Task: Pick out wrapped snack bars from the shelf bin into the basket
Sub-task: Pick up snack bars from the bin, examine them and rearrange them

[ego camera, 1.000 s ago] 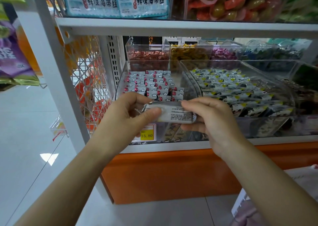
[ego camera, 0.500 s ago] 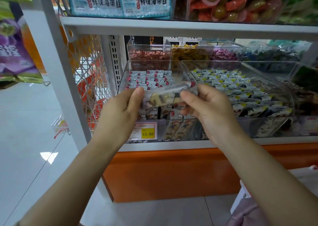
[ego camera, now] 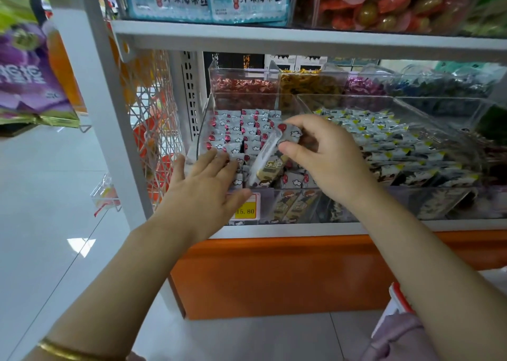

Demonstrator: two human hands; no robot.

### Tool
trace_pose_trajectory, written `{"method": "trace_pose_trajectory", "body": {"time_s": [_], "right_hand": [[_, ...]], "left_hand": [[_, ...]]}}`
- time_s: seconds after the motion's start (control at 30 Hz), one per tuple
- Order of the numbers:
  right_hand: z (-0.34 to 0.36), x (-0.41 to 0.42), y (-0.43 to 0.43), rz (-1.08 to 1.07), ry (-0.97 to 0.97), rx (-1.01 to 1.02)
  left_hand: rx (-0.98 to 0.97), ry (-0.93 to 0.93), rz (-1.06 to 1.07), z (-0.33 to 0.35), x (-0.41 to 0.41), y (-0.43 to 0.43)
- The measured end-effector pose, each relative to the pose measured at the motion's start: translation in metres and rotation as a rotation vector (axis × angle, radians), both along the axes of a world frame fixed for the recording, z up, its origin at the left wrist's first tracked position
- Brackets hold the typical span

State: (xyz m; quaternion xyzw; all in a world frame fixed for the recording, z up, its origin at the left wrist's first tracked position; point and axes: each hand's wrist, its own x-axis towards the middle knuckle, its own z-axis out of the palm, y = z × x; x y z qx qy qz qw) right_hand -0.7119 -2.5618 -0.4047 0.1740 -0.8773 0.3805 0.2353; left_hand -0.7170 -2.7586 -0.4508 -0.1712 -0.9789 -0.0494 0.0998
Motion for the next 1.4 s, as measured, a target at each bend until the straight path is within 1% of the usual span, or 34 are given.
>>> {"method": "trace_pose_trajectory", "body": {"time_s": [0.17, 0.27, 0.37, 0.4, 0.43, 0.53, 0.57, 0.63, 0.73, 0.77, 0.83, 0.87, 0.9, 0.93, 1.0, 1.03, 1.1, 1.17, 1.2, 1.3, 1.37, 1.4], "right_hand": [[-0.01, -0.009, -0.018, -0.037, 0.026, 0.16], [-0.02, -0.011, -0.027, 0.022, -0.024, 0.277], [-0.024, -0.014, -0.029, 0.06, -0.021, 0.597], [-0.022, -0.016, -0.028, 0.052, -0.018, 0.629], [-0.018, -0.019, -0.027, 0.046, -0.034, 0.598], [-0.004, -0.033, -0.023, 0.022, -0.124, 0.296], [-0.002, -0.037, -0.022, -0.007, -0.119, 0.259], [-0.004, -0.046, -0.02, -0.043, -0.074, 0.331], [-0.01, -0.052, -0.027, -0.044, -0.015, 0.598], [-0.013, -0.053, -0.03, -0.044, -0.005, 0.647], [-0.016, -0.055, -0.032, -0.036, 0.022, 0.637], [-0.015, -0.055, -0.032, -0.023, 0.025, 0.555], [-0.013, -0.054, -0.031, -0.013, 0.023, 0.418], [-0.01, -0.052, -0.03, -0.012, 0.028, 0.243], [-0.001, -0.046, -0.024, -0.072, 0.114, -0.084], [0.002, -0.043, -0.02, -0.112, 0.146, -0.207], [0.007, -0.036, -0.013, -0.142, 0.137, -0.423], [0.007, -0.028, -0.007, -0.119, 0.074, -0.627], [0.007, -0.024, -0.006, -0.096, 0.022, -0.724], [0.001, -0.012, -0.005, 0.006, -0.156, -0.963], [-0.002, -0.005, -0.005, 0.075, -0.25, -1.039], [-0.004, -0.003, -0.004, 0.11, -0.283, -1.054]], "left_hand": [[0.049, 0.002, -0.021, 0.0, 0.0, 0.001], [0.079, 0.009, -0.028, 0.001, -0.001, 0.001], [0.099, -0.003, -0.032, 0.002, -0.002, 0.002], [0.105, -0.005, -0.031, 0.003, -0.002, 0.002], [0.108, -0.005, -0.031, 0.004, -0.002, 0.002], [0.112, -0.009, -0.035, 0.006, -0.002, 0.004], [0.118, -0.01, -0.037, 0.007, -0.002, 0.004], [0.129, -0.006, -0.041, 0.009, -0.002, 0.006], [0.152, 0.008, -0.043, 0.009, -0.002, 0.007], [0.159, 0.011, -0.04, 0.009, -0.003, 0.007], [0.177, 0.022, -0.032, 0.008, -0.003, 0.007], [0.191, 0.031, -0.029, 0.008, -0.003, 0.007], [0.207, 0.041, -0.026, 0.008, -0.002, 0.007], [0.227, 0.05, -0.023, 0.009, -0.001, 0.007], [0.272, 0.078, -0.017, 0.01, -0.001, 0.006], [0.295, 0.11, -0.013, 0.011, 0.0, 0.006], [0.358, 0.212, -0.009, 0.014, 0.002, 0.006], [0.422, 0.298, 0.008, 0.017, 0.004, 0.007], [0.454, 0.304, 0.022, 0.018, 0.005, 0.009], [0.597, 0.236, -0.022, 0.02, 0.008, 0.016], [0.768, 0.189, -0.069, 0.019, 0.011, 0.021], [0.866, 0.139, -0.052, 0.02, 0.013, 0.023]]}}
